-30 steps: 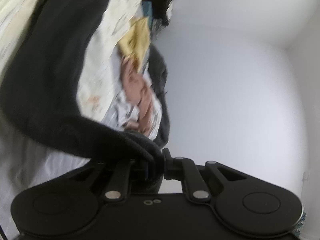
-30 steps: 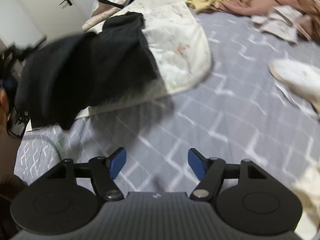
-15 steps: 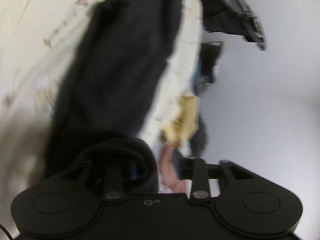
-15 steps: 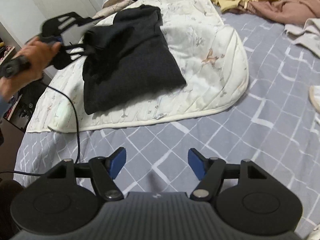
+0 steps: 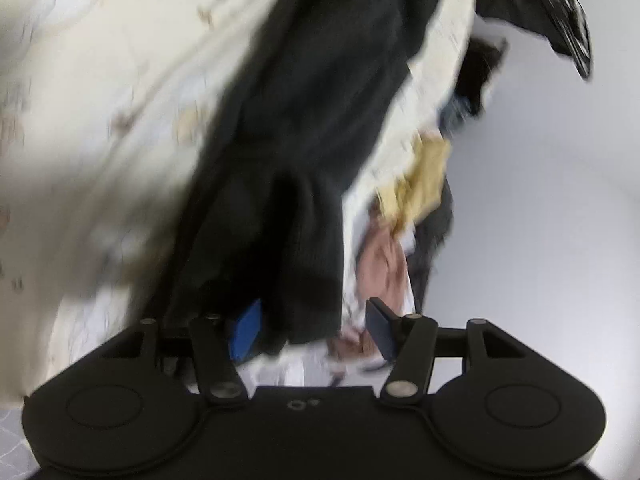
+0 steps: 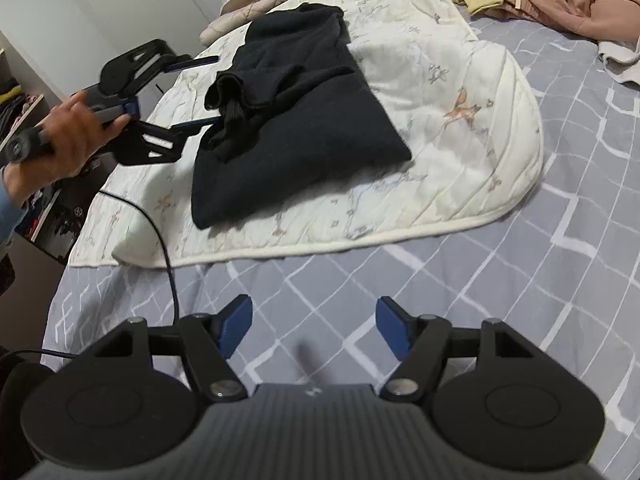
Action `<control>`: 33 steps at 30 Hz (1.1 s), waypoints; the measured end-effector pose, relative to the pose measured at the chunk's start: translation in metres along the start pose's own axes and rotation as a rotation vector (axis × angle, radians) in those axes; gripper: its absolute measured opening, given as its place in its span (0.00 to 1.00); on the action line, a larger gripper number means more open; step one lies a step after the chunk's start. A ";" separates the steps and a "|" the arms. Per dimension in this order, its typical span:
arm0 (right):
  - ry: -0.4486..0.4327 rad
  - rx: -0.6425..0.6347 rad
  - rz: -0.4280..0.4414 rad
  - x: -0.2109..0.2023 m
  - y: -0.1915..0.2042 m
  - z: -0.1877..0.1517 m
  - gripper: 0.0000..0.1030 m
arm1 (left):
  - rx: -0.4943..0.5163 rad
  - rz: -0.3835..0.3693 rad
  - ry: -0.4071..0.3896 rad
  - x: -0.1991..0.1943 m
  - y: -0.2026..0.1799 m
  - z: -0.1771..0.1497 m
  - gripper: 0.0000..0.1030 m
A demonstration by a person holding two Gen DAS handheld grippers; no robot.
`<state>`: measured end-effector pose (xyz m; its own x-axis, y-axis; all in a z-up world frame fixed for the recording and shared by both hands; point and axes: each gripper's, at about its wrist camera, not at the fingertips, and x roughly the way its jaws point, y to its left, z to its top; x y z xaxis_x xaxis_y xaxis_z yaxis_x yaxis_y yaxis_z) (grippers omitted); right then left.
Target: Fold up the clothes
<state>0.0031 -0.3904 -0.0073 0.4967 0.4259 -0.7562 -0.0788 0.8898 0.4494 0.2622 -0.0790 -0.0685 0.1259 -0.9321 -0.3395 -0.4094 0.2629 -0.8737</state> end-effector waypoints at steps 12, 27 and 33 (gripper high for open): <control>-0.010 0.014 0.004 -0.011 0.010 -0.015 0.70 | 0.166 0.043 -0.082 0.028 -0.032 0.003 0.41; -0.040 -0.011 -0.006 0.000 0.013 -0.004 0.70 | 0.209 0.095 -0.415 -0.016 -0.038 0.101 0.52; -0.054 -0.006 -0.002 -0.007 0.013 -0.006 0.70 | 0.689 0.163 -0.378 -0.059 -0.070 0.026 0.53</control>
<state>-0.0064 -0.3811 0.0009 0.5425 0.4153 -0.7302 -0.0827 0.8914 0.4455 0.3069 -0.0358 0.0034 0.4605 -0.7539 -0.4685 0.1858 0.5980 -0.7796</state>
